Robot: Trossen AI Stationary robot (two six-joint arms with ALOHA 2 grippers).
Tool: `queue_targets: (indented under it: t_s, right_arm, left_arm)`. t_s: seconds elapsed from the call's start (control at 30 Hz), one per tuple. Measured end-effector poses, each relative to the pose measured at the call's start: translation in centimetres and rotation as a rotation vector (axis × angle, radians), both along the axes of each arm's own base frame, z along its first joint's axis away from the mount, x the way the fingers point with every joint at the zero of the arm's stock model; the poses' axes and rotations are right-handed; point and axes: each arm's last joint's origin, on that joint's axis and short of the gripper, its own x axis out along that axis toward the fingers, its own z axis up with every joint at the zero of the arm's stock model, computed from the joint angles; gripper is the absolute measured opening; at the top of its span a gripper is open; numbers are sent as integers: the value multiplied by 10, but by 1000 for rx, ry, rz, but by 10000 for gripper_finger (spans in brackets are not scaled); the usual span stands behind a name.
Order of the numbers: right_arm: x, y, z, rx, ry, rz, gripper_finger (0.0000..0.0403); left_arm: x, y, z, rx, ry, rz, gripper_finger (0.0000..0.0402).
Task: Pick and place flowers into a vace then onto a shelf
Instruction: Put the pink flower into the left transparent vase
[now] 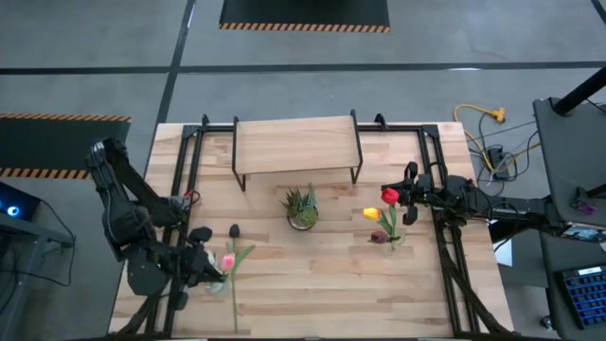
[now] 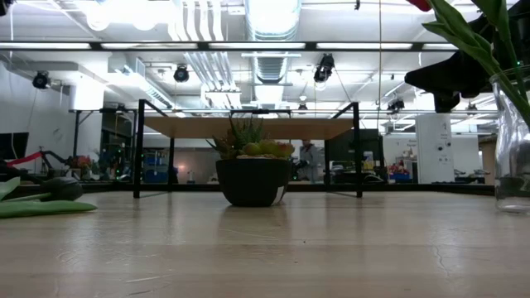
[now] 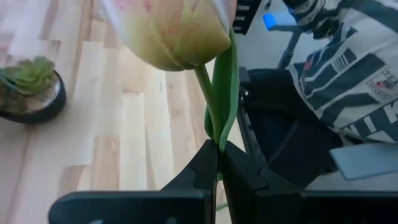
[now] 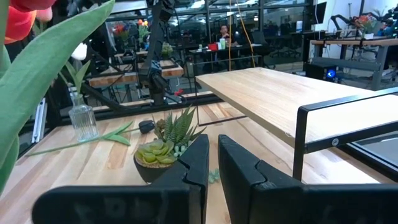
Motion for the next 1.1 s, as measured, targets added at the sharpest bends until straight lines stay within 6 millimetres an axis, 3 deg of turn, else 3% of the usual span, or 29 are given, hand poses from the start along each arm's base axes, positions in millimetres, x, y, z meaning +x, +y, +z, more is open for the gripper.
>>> queue_targets:
  t_s: [0.27, 0.67, 0.83, 1.1]
  right_arm:
    - [0, 0, 0, 0, -1, 0, 28]
    - [0, 0, 0, 0, -1, 0, 28]
    - [0, 0, 0, 0, -1, 0, 28]
    - [0, 0, 0, 32, -6, 1, 28]
  left_arm:
    - [-6, -5, -28, -21, -7, -32, 0]
    - [-15, 8, -64, -106, 0, 5, 0]
    - [-20, 15, -67, -179, 8, 21, 4]
    - [-27, 27, -52, -263, -28, 12, 33]
